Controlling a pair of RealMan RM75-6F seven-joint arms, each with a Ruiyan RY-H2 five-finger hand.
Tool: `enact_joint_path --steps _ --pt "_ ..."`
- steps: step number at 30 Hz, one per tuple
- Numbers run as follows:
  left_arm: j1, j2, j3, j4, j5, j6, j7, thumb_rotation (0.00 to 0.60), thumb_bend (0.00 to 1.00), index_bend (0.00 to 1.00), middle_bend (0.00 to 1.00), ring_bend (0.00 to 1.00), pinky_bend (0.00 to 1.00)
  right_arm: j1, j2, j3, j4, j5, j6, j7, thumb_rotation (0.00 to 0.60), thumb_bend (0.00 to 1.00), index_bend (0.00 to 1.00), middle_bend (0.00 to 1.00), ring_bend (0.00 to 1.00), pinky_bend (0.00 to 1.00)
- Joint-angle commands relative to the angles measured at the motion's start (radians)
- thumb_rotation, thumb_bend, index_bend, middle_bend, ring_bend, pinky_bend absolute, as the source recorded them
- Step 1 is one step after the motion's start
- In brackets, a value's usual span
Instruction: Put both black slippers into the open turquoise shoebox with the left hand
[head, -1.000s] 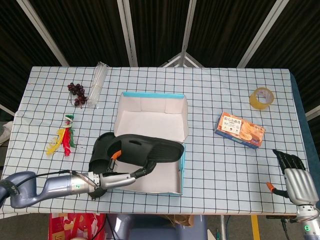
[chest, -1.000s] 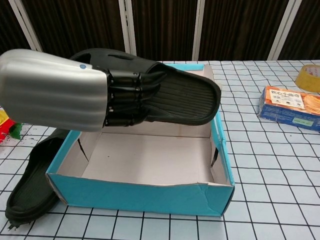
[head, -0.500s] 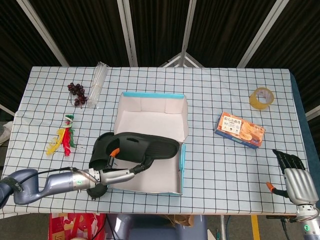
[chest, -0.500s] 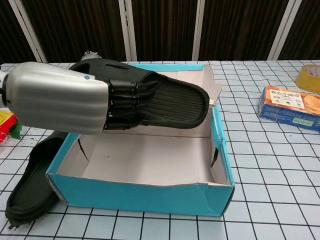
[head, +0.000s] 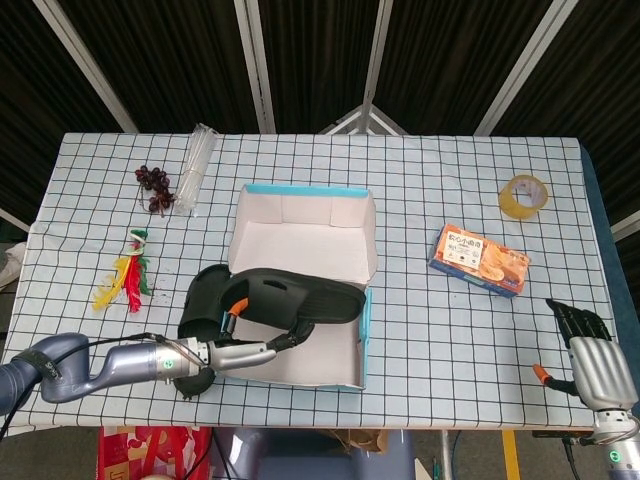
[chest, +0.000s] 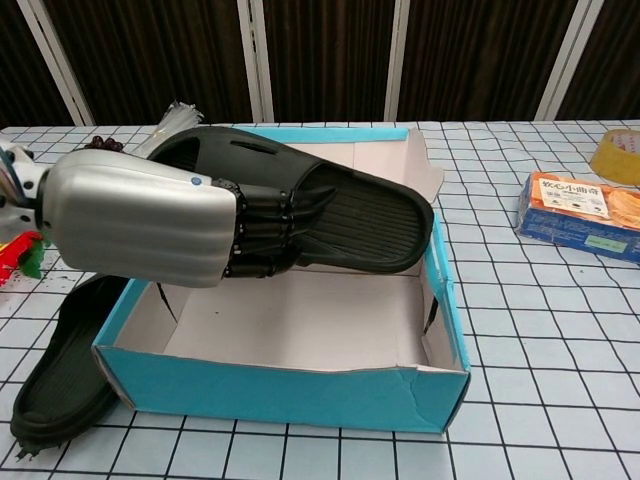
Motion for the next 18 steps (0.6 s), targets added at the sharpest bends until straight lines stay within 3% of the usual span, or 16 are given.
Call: enact_joint_path --steps 1,18 --pt "-0.004 0.008 -0.006 -0.003 -0.003 -0.007 0.004 0.600 0.67 0.49 0.60 0.14 0.11 0.000 0.001 0.000 0.000 0.000 -0.001 0.001 0.600 0.24 0.08 0.13 0.13 0.09" --pt "-0.010 0.033 -0.028 -0.003 -0.050 -0.059 0.014 0.600 0.67 0.49 0.61 0.14 0.11 0.001 0.002 -0.002 -0.003 0.001 -0.004 0.001 0.600 0.23 0.08 0.13 0.13 0.09"
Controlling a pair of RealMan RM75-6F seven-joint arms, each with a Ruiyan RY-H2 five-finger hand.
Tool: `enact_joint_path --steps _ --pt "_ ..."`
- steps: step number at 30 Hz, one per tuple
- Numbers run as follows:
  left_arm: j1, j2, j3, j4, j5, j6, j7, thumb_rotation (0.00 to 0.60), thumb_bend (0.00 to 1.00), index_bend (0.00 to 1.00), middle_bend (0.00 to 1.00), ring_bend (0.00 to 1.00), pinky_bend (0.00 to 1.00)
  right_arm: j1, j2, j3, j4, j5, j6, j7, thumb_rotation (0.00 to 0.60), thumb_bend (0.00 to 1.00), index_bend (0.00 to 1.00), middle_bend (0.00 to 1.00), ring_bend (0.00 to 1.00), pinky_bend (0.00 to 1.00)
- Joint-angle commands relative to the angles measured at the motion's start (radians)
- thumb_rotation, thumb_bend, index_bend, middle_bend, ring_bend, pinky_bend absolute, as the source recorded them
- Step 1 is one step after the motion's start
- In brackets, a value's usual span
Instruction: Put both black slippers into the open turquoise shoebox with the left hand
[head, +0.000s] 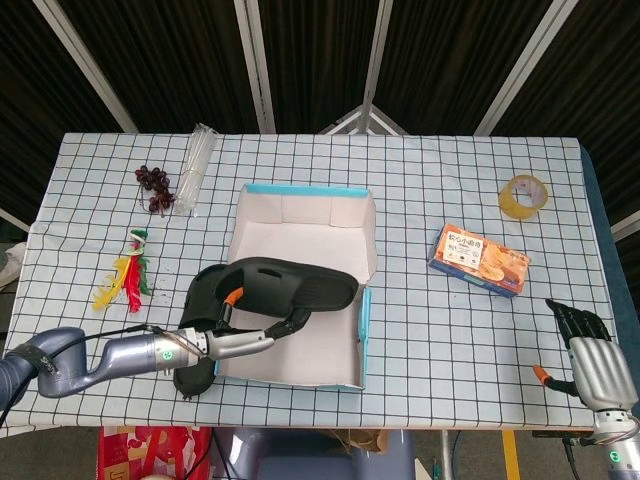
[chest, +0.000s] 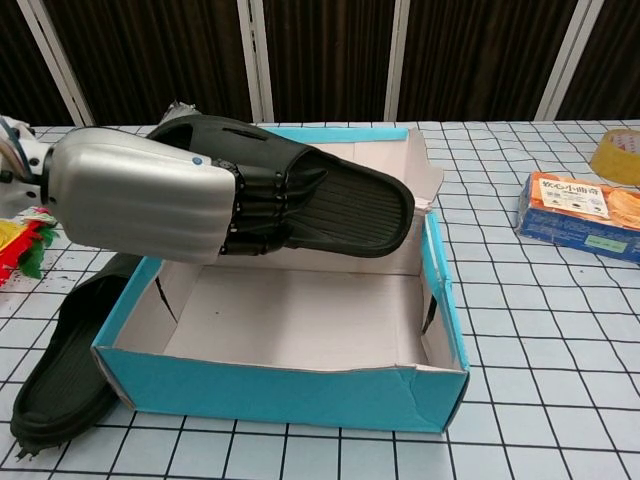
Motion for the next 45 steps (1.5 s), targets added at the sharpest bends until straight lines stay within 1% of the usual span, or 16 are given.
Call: enact_joint_path --steps 1,9,17,24,38,45 --pt "0.000 0.002 -0.007 0.009 -0.010 -0.005 0.002 0.600 0.67 0.49 0.61 0.14 0.11 -0.001 0.000 -0.001 -0.001 -0.001 0.001 0.000 0.600 0.24 0.08 0.13 0.13 0.09" --pt "-0.011 -0.012 -0.017 0.041 -0.029 -0.019 0.005 0.600 0.67 0.49 0.61 0.14 0.11 0.001 0.001 -0.001 -0.003 0.005 -0.005 -0.003 0.600 0.24 0.08 0.13 0.13 0.09" --pt "-0.035 -0.052 0.012 0.078 -0.002 0.011 -0.020 0.600 0.67 0.50 0.61 0.14 0.11 0.003 0.003 -0.002 -0.007 0.011 -0.012 -0.006 0.600 0.24 0.09 0.13 0.13 0.09" --pt "-0.050 -0.067 0.032 0.095 0.014 0.024 -0.034 0.600 0.67 0.51 0.61 0.14 0.11 0.002 0.006 -0.004 -0.007 0.004 -0.012 0.002 0.600 0.24 0.10 0.13 0.13 0.09" --pt "-0.073 -0.119 0.058 0.142 0.018 0.033 -0.054 0.600 0.67 0.51 0.61 0.14 0.11 0.000 0.008 -0.004 -0.006 0.000 -0.007 0.013 0.600 0.24 0.10 0.13 0.13 0.09" --pt "-0.075 -0.138 0.072 0.153 0.005 0.012 -0.056 0.600 0.67 0.51 0.61 0.14 0.11 -0.001 0.010 -0.006 -0.005 -0.004 -0.004 0.017 0.600 0.24 0.10 0.13 0.13 0.09"
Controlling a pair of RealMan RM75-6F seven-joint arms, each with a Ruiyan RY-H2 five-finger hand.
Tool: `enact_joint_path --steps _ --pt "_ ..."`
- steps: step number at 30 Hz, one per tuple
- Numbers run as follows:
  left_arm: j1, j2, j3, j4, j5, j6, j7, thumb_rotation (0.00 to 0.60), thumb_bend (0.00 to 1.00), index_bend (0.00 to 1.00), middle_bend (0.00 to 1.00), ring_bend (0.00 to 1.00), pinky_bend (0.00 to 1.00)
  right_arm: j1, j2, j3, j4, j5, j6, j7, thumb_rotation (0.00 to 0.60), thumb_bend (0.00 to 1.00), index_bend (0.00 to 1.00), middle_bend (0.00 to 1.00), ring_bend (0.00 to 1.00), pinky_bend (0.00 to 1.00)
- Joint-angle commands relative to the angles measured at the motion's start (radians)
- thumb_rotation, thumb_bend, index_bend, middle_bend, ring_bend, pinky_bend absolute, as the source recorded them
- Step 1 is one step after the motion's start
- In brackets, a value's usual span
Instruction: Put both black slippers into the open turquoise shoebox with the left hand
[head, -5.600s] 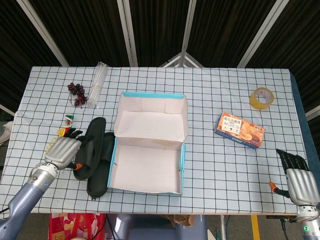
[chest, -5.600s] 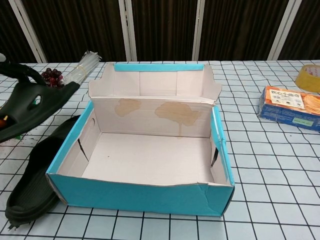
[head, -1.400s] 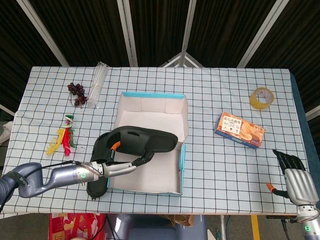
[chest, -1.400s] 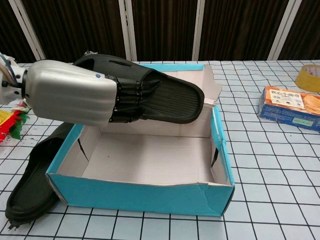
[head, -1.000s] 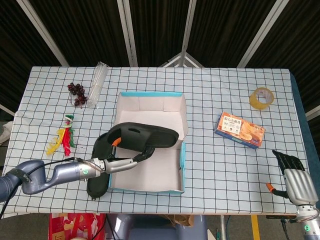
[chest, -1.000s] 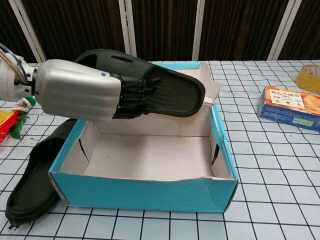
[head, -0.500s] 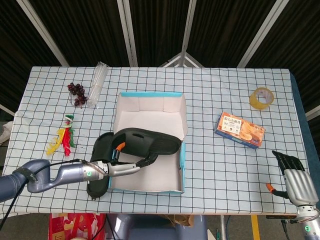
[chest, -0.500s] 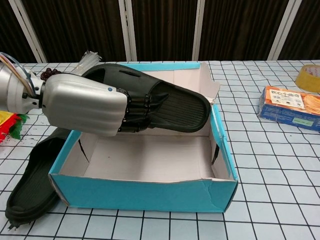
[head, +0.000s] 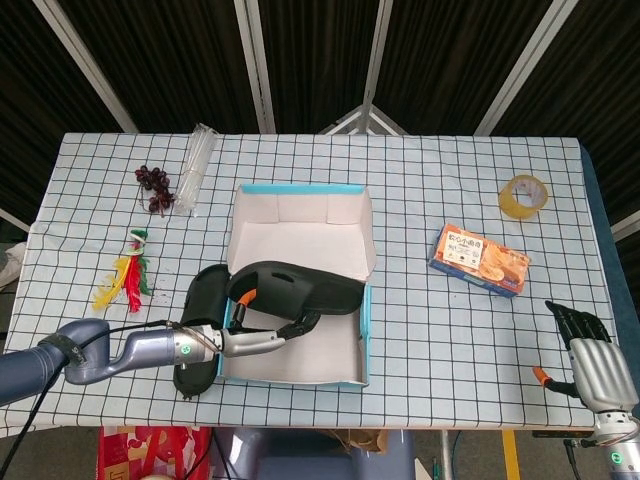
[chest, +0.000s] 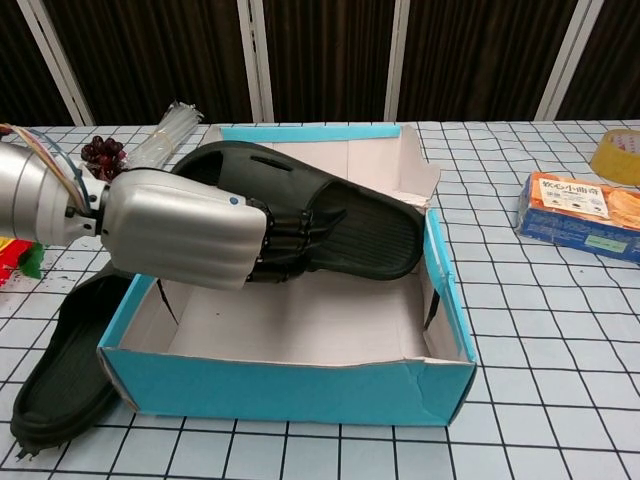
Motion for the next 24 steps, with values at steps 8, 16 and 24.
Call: enact_joint_path --steps 8,16,24 --pt "0.005 -0.028 0.019 0.020 -0.030 -0.025 -0.013 0.600 0.67 0.51 0.61 0.14 0.11 -0.001 0.001 0.001 0.001 -0.001 0.003 0.006 0.600 0.23 0.10 0.13 0.13 0.09" --pt "-0.018 -0.028 0.028 0.014 -0.030 -0.063 -0.007 0.600 0.67 0.52 0.61 0.14 0.10 -0.001 0.001 0.001 0.002 0.000 0.001 0.007 0.600 0.24 0.10 0.13 0.13 0.09" --pt "-0.023 -0.035 0.035 0.010 -0.045 -0.097 -0.007 0.600 0.67 0.52 0.61 0.14 0.10 -0.001 0.001 0.001 0.003 -0.001 0.003 0.007 0.600 0.24 0.10 0.13 0.13 0.09"
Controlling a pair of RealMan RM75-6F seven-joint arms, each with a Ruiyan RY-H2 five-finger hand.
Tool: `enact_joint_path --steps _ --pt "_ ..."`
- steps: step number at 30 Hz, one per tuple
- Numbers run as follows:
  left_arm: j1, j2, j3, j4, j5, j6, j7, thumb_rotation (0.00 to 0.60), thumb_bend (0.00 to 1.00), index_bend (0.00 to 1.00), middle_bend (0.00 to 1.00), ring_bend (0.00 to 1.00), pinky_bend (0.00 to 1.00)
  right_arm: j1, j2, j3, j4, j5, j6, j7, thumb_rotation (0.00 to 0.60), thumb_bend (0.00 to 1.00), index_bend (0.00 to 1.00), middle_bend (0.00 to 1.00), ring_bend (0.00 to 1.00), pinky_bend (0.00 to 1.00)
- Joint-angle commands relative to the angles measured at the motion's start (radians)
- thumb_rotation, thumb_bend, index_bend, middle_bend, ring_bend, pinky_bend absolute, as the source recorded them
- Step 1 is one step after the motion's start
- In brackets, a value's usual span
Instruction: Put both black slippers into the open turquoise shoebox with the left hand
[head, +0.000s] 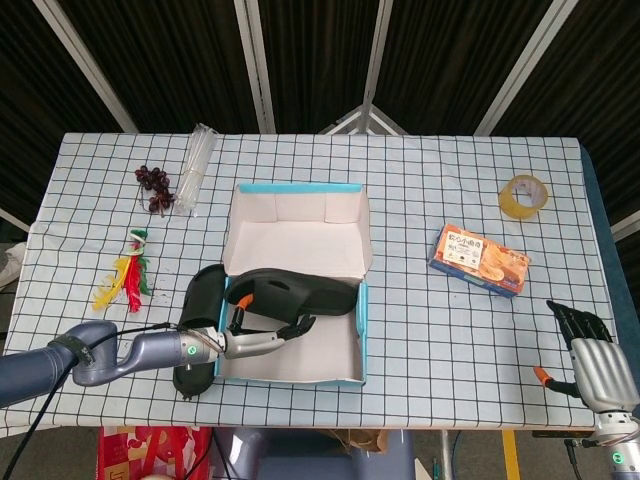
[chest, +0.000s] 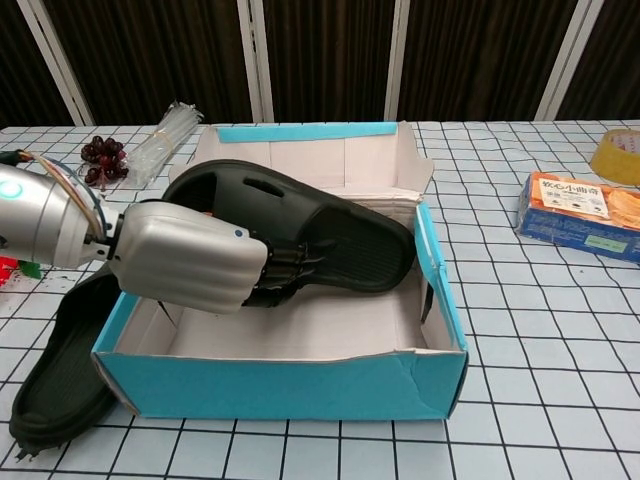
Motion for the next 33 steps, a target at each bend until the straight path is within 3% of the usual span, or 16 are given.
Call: enact_joint_path --steps 1,33 --pt "0.000 -0.007 0.004 0.006 -0.005 -0.004 -0.003 0.600 0.67 0.52 0.61 0.14 0.10 0.001 0.000 0.000 0.000 0.001 -0.001 -0.001 0.600 0.24 0.10 0.13 0.13 0.09" --pt "0.003 -0.065 0.016 0.055 -0.132 0.010 -0.130 0.600 0.67 0.49 0.60 0.14 0.10 0.000 -0.005 0.006 0.004 0.013 0.000 -0.006 0.600 0.23 0.10 0.13 0.13 0.09"
